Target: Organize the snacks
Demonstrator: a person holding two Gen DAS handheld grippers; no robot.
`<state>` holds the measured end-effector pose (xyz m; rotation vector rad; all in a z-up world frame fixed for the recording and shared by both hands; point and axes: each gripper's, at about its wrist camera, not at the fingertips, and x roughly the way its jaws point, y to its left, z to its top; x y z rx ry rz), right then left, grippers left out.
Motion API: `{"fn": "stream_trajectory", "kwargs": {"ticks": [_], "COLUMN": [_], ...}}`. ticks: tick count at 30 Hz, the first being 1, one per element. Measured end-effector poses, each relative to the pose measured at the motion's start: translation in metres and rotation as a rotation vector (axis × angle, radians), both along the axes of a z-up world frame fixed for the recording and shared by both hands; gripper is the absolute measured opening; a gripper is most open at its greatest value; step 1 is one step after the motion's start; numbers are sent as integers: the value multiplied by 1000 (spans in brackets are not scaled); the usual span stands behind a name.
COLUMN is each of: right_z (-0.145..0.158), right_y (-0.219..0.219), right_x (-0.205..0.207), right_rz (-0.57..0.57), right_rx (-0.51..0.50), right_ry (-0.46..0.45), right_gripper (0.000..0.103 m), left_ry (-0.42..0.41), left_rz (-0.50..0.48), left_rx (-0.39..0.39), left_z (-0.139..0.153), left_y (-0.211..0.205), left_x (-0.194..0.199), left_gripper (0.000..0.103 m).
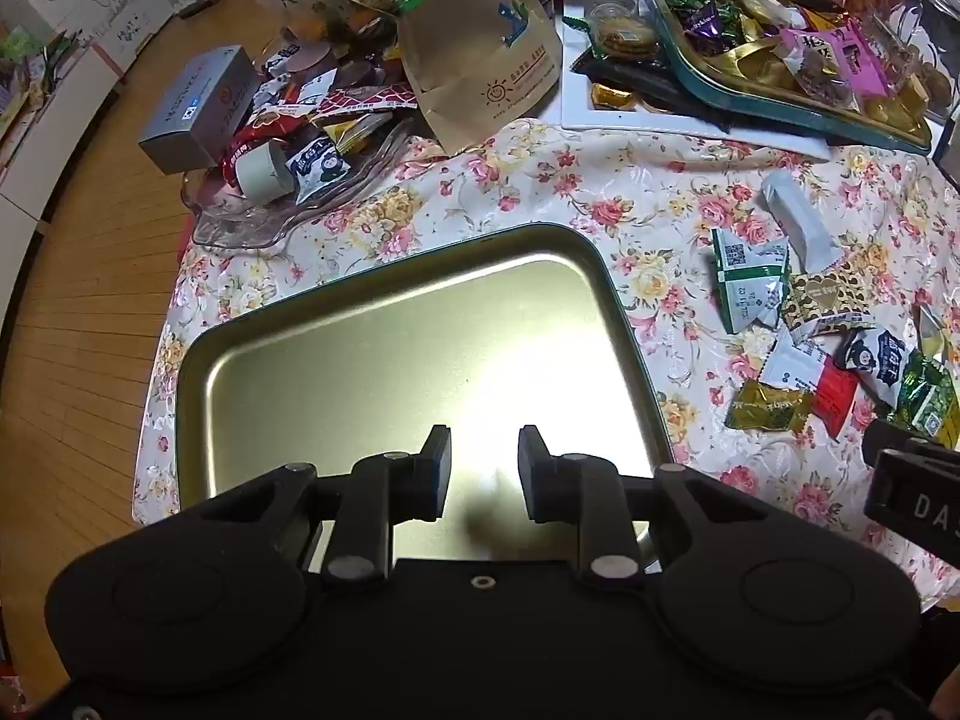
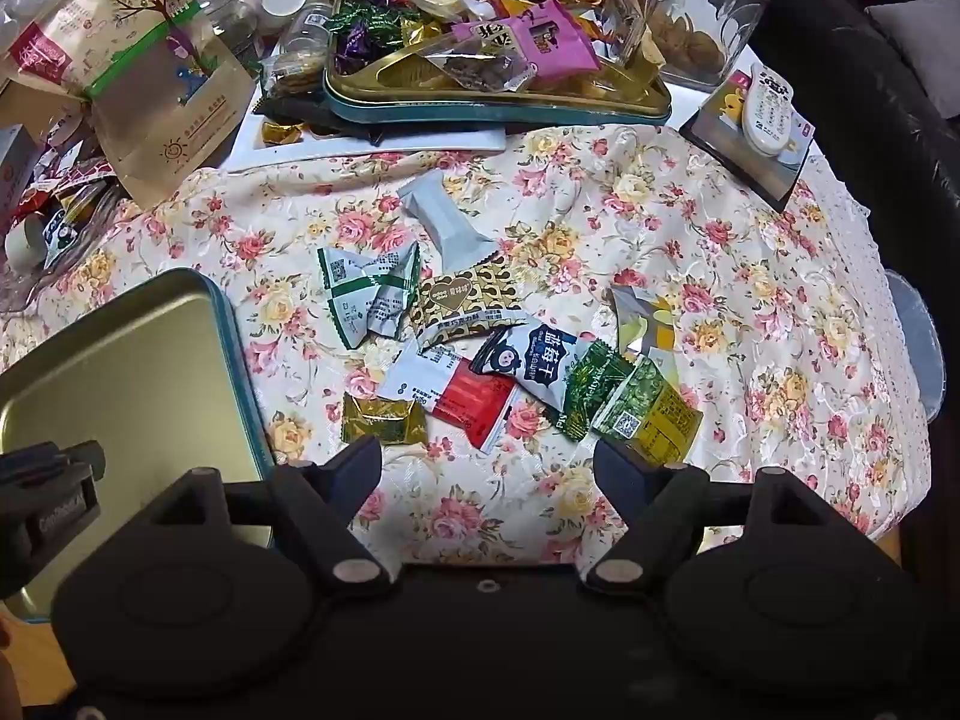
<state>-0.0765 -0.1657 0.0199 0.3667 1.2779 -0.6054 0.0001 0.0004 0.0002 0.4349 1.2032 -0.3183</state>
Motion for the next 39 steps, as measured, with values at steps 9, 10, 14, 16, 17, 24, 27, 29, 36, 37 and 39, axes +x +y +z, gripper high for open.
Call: {"fn": "stream_trajectory", "kwargs": {"ticks": [9, 10, 14, 16, 17, 24, 27, 29, 36, 37, 39], "right_z": [-7, -8, -4, -3, -2, -2, -2, -2, -2, -2, -2], "right_y": [2, -4, -2, -1, 1, 1, 1, 0, 1, 1, 1], "right_x": [-3, -1, -1, -1, -1, -2, -2, -2, -1, 0, 0], "right_rz": [-10, -11, -8, -3, 2, 6, 3, 2, 21, 23, 25], "right_rx": [-3, 6, 6, 5, 2, 2, 3, 4, 4, 3, -1], "right_ry": [-12, -8, -11, -16, -20, -21, -21, -17, -15, -15, -16], "right_gripper": [81, 81, 81, 81, 81, 81, 81, 81, 81, 81, 81], "left_ry": [-43, -42, -59, -68, -73, -94, -92, -91, -137, -141, -153], "left_rz": [10, 10, 12, 18, 23, 162, 224, 226, 169, 166, 169], "left_rx": [16, 10, 4, -4, -9, -126, -169, -167, -227, -230, -224], "left_z": [2, 3, 4, 4, 4, 12, 13, 11, 16, 17, 18], "left_y": [-8, -5, -5, -6, -6, 9, 14, 14, 12, 12, 11], "left_x": [-8, -6, -6, -8, -8, -4, -1, 0, -3, -3, -4], "left_gripper": [34, 34, 34, 34, 34, 34, 34, 34, 34, 34, 34]}}
